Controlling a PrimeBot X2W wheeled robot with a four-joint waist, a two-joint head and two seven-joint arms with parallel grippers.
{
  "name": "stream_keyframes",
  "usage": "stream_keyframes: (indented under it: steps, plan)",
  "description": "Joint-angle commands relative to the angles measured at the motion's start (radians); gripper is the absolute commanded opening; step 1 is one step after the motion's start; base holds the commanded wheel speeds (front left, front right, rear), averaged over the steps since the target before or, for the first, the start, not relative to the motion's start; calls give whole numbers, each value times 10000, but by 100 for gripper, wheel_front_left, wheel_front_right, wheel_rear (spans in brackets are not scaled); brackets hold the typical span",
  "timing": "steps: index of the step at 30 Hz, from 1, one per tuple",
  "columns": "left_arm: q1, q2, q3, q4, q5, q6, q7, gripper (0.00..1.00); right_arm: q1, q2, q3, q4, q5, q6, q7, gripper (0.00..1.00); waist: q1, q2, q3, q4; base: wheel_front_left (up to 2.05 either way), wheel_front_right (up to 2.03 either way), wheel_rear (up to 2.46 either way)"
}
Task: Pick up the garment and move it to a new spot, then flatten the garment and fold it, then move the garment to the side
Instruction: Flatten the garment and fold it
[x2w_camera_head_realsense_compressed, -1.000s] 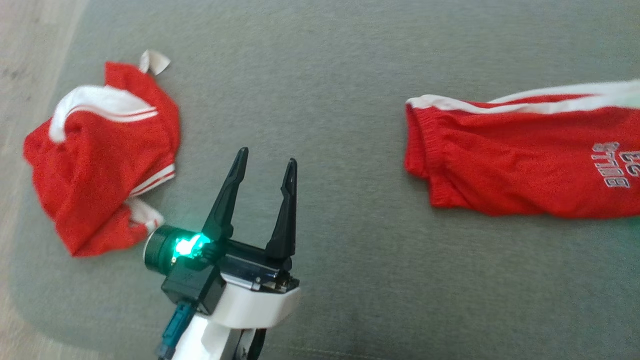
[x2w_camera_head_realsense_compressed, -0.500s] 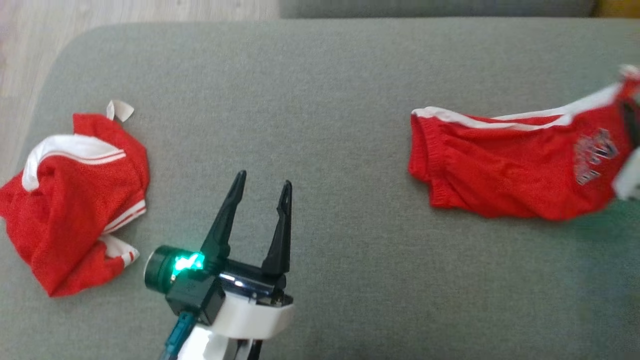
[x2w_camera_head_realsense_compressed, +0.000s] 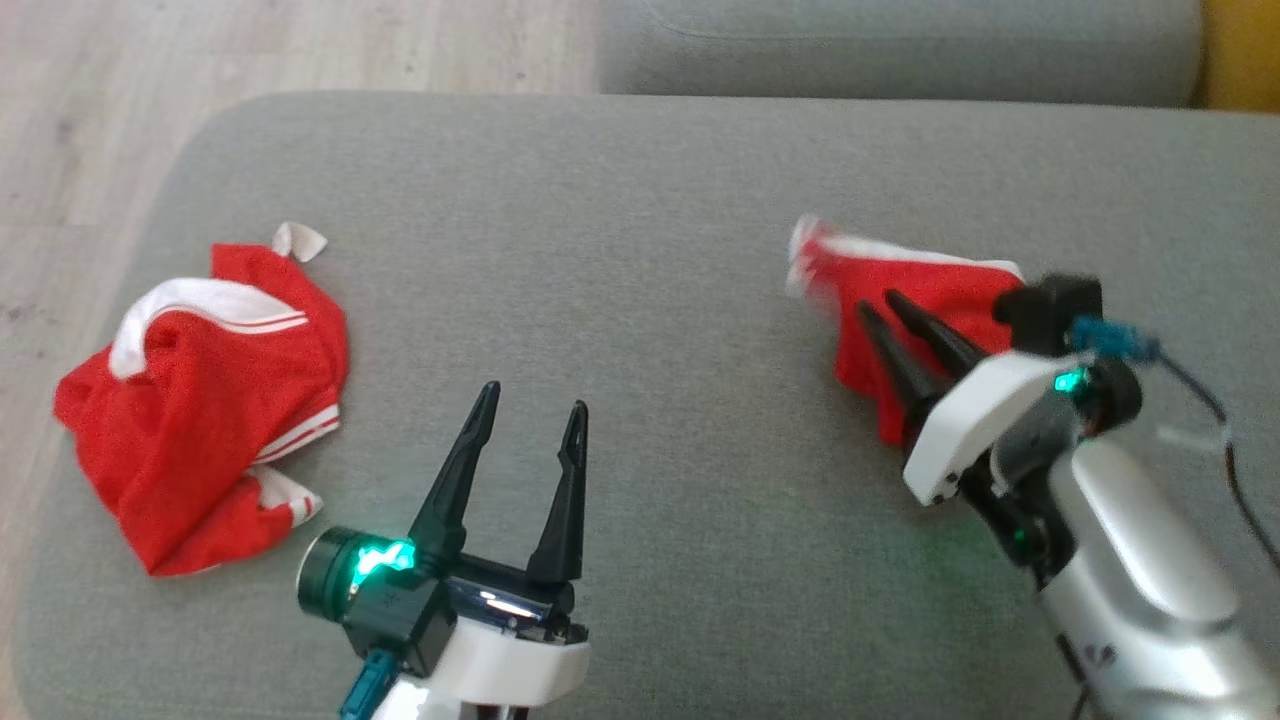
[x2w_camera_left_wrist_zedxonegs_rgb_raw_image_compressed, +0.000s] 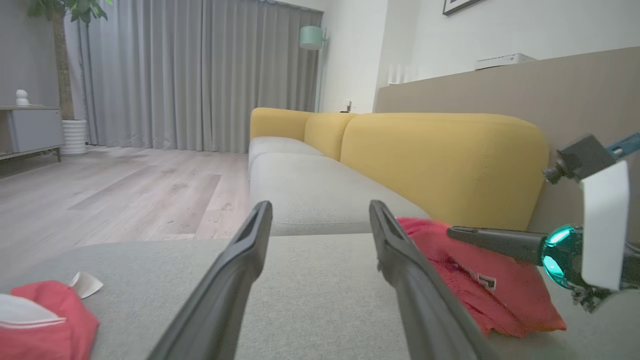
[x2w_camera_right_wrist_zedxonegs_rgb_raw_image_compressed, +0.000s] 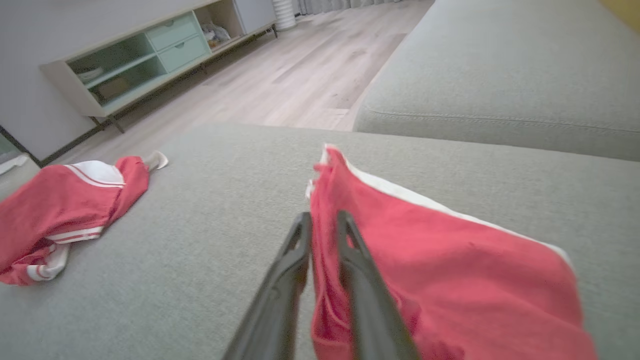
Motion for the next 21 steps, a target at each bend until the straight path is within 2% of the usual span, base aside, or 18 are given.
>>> stream_keyframes:
  steps: [1, 4, 9, 11, 16, 21]
  plan:
    - [-143, -51, 291, -247, 35, 32, -49, 100, 28, 235, -246, -284, -162, 65, -531, 100, 0, 0, -193, 237, 0, 0, 0]
    - [31, -53, 410, -239, -10, 137, -49, 100, 406, 541, -803, -379, -241, 65, -1368, 100, 0, 0, -514, 336, 0, 0, 0]
    - [534, -55, 758, -116, -203, 254, -49, 100, 1480, 352, -1928, -437, -975, 65, -2828, 100, 0, 0, -1211, 352, 0, 0, 0]
    - [614, -45, 843, -84, -199, 271, -49, 100, 1737, 289, -2112, -429, -1176, 65, -3100, 100, 0, 0, -1309, 332, 0, 0, 0]
    - [1227, 62, 1750, 540, -185, 488, -49, 100, 3276, 534, -2895, -202, -1916, 65, -4348, 100, 0, 0, -1947, 136, 0, 0, 0]
    - [1651, 194, 2352, 1477, 12, 481, -49, 100, 4472, 939, -3133, -550, -2216, 65, -4484, 100, 0, 0, -2425, -1, 0, 0, 0]
